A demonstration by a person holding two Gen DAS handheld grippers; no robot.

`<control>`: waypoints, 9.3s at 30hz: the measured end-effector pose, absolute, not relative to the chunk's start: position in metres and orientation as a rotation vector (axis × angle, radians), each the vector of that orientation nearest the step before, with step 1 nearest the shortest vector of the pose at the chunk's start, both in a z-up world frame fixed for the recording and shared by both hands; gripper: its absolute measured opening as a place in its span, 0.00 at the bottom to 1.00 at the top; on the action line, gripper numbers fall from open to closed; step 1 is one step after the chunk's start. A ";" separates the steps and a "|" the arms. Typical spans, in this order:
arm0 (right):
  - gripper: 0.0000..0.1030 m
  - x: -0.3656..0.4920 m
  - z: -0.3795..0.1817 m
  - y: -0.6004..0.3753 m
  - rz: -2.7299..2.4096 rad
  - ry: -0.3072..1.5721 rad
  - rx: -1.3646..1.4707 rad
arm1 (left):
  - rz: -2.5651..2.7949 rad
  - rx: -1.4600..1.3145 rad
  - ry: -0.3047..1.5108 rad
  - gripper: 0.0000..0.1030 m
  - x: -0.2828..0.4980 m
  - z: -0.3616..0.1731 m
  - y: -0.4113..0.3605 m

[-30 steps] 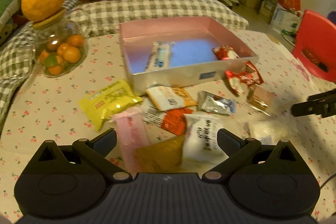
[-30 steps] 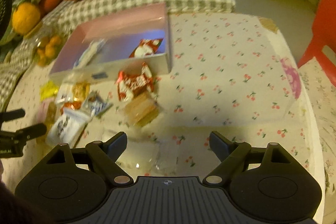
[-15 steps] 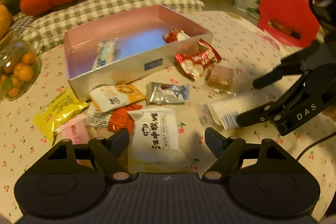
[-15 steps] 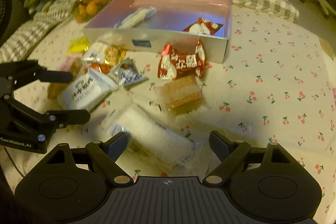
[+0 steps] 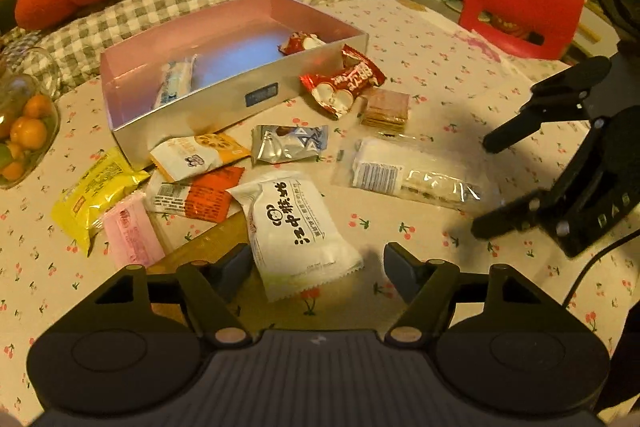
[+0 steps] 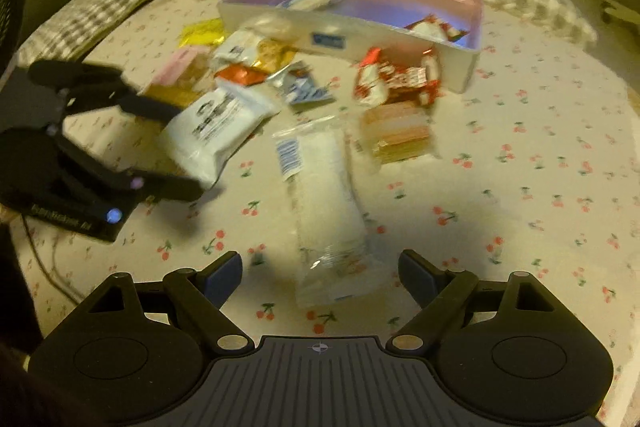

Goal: Organize snacks
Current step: 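Grasp the white biscuit packet with the left tool while the right tool grasps the long clear packet, then carry both packets into the silver box and open both tools, then grasp the gold bar with the left tool and lift it, then grasp the square wafer cake with the right tool while the left tool holds the gold bar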

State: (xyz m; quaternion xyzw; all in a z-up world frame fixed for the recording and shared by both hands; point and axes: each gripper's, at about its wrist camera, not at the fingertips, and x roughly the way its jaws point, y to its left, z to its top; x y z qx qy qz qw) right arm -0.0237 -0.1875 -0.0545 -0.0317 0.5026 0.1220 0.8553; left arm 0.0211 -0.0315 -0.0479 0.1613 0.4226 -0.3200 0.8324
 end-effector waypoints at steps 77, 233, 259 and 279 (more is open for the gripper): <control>0.27 0.069 0.011 -0.212 0.014 0.841 0.575 | -0.457 -0.213 0.813 0.39 0.111 0.010 -0.005; 0.74 -0.028 -0.087 -0.190 0.078 0.779 -0.003 | -0.443 0.155 0.759 0.51 0.008 -0.076 -0.022; 0.43 -0.024 -0.064 -0.195 0.045 0.703 0.072 | -0.468 0.018 0.775 0.25 0.015 -0.051 -0.022; 0.44 0.020 -0.022 -0.189 0.030 0.632 0.185 | -0.416 -0.084 0.697 0.25 0.055 -0.006 -0.029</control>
